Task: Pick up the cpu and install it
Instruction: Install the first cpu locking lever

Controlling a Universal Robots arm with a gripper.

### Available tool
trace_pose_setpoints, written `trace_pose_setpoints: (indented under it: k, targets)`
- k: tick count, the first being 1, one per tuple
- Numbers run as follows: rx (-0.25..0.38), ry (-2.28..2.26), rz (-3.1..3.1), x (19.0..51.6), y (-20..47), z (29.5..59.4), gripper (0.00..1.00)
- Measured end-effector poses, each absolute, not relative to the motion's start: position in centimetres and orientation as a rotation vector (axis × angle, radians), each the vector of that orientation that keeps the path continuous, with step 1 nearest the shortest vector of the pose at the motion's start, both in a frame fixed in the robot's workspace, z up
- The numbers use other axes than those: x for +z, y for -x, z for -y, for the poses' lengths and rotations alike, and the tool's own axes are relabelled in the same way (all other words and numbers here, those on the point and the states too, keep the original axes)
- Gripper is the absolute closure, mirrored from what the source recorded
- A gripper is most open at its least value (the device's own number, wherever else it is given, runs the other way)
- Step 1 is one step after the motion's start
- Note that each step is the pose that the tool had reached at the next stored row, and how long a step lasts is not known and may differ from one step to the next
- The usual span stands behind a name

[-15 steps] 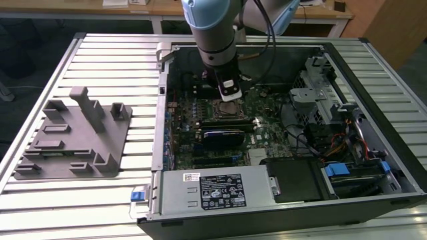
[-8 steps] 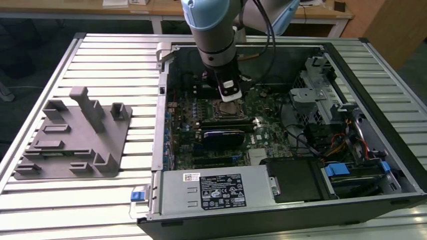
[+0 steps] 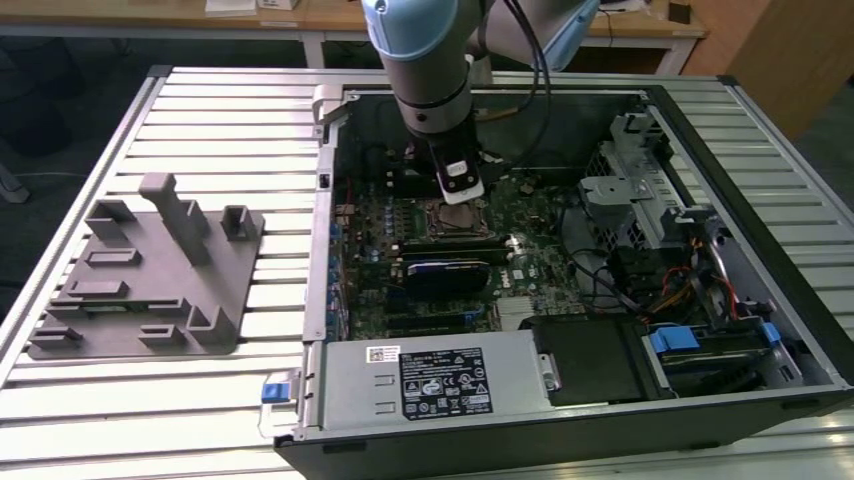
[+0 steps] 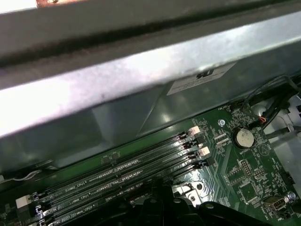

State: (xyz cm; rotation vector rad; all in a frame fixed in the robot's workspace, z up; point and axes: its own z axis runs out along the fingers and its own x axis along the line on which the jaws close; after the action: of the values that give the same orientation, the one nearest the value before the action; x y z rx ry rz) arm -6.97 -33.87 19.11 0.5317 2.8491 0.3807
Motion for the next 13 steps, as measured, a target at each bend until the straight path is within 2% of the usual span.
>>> trace_pose_setpoints:
  k: [13]
  targets:
    - [0.376,-0.531,-2.848,19.44,6.98,33.87,0.89]
